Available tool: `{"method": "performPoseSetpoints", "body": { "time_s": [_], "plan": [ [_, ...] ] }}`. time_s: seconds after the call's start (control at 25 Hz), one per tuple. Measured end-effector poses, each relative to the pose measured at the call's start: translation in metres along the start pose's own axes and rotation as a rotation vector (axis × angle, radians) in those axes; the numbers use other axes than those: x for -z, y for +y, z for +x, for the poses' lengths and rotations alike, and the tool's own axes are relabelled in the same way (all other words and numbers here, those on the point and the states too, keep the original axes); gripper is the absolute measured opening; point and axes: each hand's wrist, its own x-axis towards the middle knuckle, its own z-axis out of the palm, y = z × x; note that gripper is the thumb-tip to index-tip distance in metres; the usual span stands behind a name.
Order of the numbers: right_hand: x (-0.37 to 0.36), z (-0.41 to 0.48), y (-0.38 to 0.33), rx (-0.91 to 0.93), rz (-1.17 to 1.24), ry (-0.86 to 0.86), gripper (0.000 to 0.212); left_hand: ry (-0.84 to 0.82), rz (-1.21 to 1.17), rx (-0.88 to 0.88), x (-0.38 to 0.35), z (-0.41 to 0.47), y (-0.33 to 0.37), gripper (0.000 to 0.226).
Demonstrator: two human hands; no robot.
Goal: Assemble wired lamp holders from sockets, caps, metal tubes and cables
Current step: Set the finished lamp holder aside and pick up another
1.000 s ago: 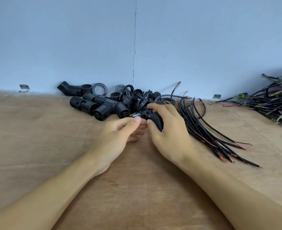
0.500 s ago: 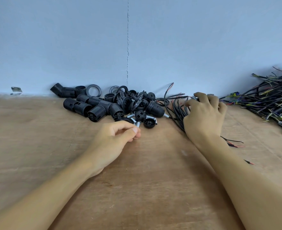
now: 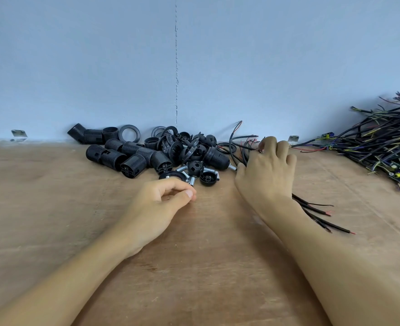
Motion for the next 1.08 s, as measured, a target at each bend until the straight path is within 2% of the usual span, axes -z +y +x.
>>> {"method": "performPoseSetpoints", "body": {
  "time_s": [0.12, 0.24, 0.44, 0.76, 0.92, 1.08],
  "plan": [
    [-0.002, 0.007, 0.012, -0.039, -0.006, 0.054, 0.028, -0.009, 0.02, -0.01, 0.0, 0.0, 0.0, 0.024],
    [-0.005, 0.016, 0.033, -0.159, 0.012, 0.088, 0.035, -0.013, 0.038, -0.016, 0.0, -0.001, -0.001, 0.024],
    [-0.01, 0.022, 0.058, -0.316, 0.066, -0.002, 0.043, -0.018, 0.056, -0.025, 0.0, 0.0, -0.002, 0.023],
    [-0.006, 0.015, 0.033, -0.172, 0.021, 0.025, 0.025, -0.021, 0.086, -0.046, 0.001, -0.001, -0.003, 0.021],
    [-0.008, 0.014, 0.034, -0.124, 0.061, 0.008, 0.032, -0.021, 0.103, -0.064, 0.001, -0.001, -0.002, 0.022],
    [-0.007, 0.022, 0.059, -0.306, 0.168, -0.044, 0.034, -0.022, 0.107, -0.065, 0.001, -0.001, -0.003, 0.019]
  ]
}}
